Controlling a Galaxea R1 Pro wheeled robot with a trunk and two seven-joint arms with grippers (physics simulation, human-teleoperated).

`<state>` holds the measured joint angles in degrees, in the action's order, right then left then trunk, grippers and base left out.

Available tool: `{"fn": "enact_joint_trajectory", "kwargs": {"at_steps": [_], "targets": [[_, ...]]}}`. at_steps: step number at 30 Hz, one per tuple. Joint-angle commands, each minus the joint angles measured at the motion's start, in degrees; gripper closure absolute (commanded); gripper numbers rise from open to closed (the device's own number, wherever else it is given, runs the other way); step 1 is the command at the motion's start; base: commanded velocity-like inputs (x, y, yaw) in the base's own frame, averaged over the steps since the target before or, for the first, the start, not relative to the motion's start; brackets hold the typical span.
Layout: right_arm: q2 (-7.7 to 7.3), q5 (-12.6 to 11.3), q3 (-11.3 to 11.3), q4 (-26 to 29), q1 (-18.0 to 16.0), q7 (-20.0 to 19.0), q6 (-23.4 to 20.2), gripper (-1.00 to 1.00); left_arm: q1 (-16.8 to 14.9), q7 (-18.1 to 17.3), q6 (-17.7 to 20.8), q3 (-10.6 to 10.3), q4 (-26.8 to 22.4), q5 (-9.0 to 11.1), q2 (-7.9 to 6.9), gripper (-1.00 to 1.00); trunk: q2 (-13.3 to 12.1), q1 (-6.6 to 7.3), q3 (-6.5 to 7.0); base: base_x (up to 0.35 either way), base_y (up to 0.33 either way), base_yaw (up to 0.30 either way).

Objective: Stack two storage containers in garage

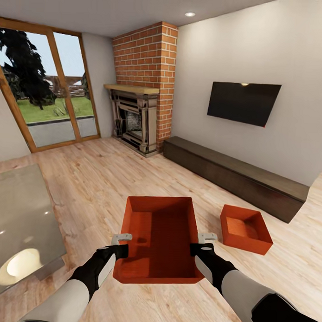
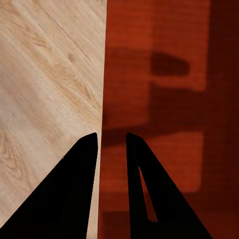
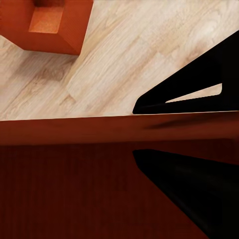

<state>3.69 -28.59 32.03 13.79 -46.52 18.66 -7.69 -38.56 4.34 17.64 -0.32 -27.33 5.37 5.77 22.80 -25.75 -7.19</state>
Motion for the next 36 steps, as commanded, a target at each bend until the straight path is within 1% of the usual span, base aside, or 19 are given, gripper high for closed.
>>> {"fn": "enact_joint_trajectory", "kwargs": {"at_steps": [1, 36], "targets": [[-0.17, 0.4, 0.4, 0.0, -0.1, 0.8, -0.5, 1.0, 0.0, 0.8, 0.5, 0.1, -0.2, -1.1, -0.06, 1.0, 0.1, -0.04, -0.03, 0.0, 0.0, 0.0], [-0.17, 0.4, 0.4, 0.0, -0.1, 0.9, -0.5, 1.0, 0.0, 1.0, 0.3, 0.2, -0.2, -1.1, -0.06, 1.0, 0.1, -0.04, 3.13, 0.0, 0.0, 0.0]]}}
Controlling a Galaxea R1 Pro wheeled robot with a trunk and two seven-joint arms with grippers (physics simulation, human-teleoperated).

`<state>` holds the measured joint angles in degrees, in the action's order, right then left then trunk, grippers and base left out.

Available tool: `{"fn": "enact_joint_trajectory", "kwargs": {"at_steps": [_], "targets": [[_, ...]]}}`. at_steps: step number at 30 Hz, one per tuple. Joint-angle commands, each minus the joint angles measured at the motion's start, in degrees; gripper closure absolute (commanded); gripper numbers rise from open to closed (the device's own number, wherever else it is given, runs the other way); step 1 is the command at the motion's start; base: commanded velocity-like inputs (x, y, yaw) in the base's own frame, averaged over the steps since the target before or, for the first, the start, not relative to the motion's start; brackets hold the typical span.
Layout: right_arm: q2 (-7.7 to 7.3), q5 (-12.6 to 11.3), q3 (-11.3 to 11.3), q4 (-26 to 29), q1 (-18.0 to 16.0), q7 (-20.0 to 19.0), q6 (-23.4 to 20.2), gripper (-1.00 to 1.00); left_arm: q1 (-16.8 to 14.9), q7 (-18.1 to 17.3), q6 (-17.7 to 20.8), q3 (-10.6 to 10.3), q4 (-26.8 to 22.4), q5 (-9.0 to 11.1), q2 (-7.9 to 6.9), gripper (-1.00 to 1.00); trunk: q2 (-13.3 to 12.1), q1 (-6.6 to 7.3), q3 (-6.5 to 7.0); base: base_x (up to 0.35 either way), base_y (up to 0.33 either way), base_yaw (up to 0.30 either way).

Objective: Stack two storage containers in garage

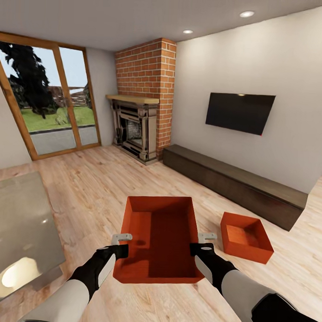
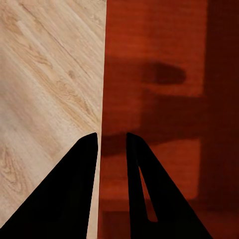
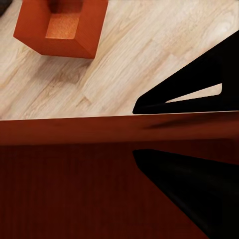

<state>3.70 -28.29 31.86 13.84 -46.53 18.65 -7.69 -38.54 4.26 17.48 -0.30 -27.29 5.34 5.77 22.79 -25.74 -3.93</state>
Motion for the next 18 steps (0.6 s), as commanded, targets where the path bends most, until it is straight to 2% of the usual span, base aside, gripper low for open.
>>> {"fn": "enact_joint_trajectory", "kwargs": {"at_steps": [1, 18], "targets": [[-0.18, 0.1, 0.6, 0.0, -0.1, 0.9, -0.5, 1.0, 0.0, 1.1, 0.4, 0.1, -0.2, -1.1, -0.06, 1.0, 0.1, -0.04, -0.04, 0.0, 0.0, 0.0], [-0.18, 0.1, 0.7, 0.0, -0.1, 0.9, -0.5, 1.0, 0.0, 1.1, 0.4, 0.1, -0.2, -1.1, -0.06, 1.0, 0.1, -0.04, 1.27, 0.0, 0.0, 0.0]]}}
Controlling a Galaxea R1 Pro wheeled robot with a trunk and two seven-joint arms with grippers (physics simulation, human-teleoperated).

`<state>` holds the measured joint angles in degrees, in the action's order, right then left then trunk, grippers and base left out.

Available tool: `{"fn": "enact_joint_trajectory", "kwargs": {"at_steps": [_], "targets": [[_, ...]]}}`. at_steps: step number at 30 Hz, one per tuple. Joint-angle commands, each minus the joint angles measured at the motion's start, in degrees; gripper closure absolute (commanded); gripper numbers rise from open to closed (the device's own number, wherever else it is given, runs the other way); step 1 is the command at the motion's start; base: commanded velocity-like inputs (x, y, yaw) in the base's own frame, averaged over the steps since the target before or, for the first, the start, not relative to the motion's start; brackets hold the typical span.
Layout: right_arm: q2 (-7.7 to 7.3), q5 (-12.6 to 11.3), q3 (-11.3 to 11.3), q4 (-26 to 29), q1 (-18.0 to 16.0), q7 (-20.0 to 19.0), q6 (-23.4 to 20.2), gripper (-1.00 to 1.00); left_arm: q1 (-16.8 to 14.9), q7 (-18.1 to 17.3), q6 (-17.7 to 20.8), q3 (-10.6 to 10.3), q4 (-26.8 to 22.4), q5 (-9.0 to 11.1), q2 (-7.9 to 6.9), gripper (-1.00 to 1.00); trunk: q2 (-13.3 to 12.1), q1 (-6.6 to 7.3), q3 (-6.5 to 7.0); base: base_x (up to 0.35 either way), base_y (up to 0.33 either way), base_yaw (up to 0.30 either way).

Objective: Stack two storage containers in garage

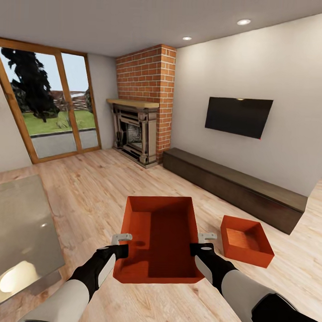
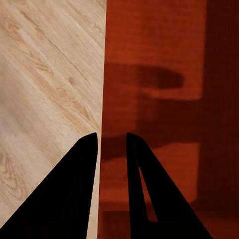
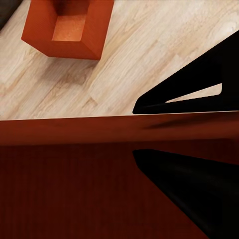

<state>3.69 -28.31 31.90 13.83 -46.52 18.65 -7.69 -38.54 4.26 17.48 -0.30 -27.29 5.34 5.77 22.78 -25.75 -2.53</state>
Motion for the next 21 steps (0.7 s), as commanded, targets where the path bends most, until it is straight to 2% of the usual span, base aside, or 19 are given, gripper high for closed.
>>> {"fn": "enact_joint_trajectory", "kwargs": {"at_steps": [1, 21], "targets": [[-0.18, 0.1, 0.6, 0.0, -0.1, 0.9, -0.5, 1.0, 0.0, 1.1, 0.4, 0.1, -0.2, -1.1, -0.06, 1.0, 0.1, -0.04, -0.12, 0.0, 0.0, 0.0], [-0.18, 0.1, 0.6, 0.0, -0.1, 0.8, -0.5, 1.0, 0.0, 1.1, 0.4, 0.1, -0.2, -1.1, -0.06, 1.0, 0.1, -0.04, -0.11, 0.0, 0.0, 0.0]]}}
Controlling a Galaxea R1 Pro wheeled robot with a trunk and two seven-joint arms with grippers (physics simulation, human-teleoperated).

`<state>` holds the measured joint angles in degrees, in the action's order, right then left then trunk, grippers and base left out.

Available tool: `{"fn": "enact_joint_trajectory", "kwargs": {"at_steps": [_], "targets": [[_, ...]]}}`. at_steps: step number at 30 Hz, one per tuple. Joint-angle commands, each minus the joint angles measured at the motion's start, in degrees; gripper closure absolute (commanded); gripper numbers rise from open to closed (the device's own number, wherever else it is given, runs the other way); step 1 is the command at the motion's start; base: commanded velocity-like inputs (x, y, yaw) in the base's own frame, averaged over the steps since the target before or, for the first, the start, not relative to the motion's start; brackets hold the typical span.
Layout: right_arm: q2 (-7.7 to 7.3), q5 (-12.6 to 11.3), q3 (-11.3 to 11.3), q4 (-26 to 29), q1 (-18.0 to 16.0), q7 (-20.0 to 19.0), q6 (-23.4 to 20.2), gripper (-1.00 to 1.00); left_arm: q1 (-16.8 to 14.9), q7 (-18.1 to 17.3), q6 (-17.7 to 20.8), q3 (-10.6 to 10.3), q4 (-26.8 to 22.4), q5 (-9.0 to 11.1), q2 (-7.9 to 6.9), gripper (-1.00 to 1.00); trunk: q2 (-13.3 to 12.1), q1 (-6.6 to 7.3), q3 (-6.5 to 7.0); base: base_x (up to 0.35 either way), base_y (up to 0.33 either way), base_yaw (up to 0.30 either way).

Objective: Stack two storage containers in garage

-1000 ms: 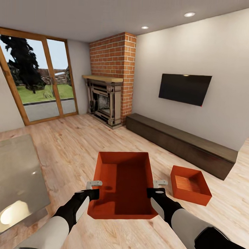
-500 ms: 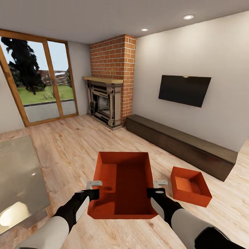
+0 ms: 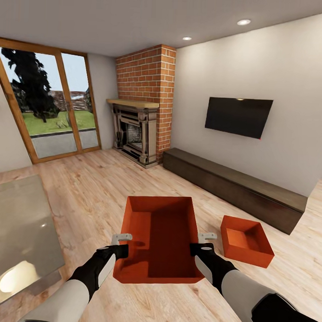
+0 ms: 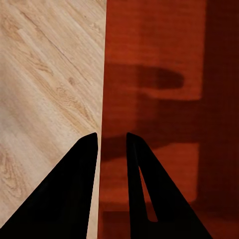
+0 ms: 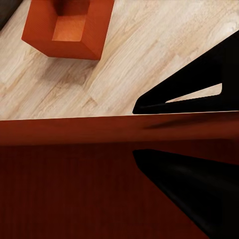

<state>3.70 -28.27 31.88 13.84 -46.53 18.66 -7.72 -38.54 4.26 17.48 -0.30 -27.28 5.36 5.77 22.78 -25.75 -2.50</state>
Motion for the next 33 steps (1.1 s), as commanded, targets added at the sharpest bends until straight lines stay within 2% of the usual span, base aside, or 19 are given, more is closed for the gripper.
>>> {"fn": "enact_joint_trajectory", "kwargs": {"at_steps": [1, 8, 33], "targets": [[-0.18, 0.1, 0.6, 0.0, -0.1, 0.8, -0.5, 1.0, 0.0, 1.1, 0.5, 0.1, -0.2, -1.1, -0.06, 1.0, 0.1, -0.04, -0.13, 0.0, 0.0, 0.0], [-0.18, 0.1, 0.6, 0.0, -0.1, 0.8, -0.5, 1.0, 0.0, 1.1, 0.5, 0.1, -0.2, -1.1, -0.06, 1.0, 0.1, -0.04, -0.13, 0.0, 0.0, 0.061], [-0.18, 0.1, 0.6, 0.0, -0.1, 0.8, -0.5, 1.0, 0.0, 1.2, 0.5, 0.1, -0.2, -1.2, -0.06, 1.0, 0.1, -0.04, 0.45, 0.0, 0.0, 0.285]]}}
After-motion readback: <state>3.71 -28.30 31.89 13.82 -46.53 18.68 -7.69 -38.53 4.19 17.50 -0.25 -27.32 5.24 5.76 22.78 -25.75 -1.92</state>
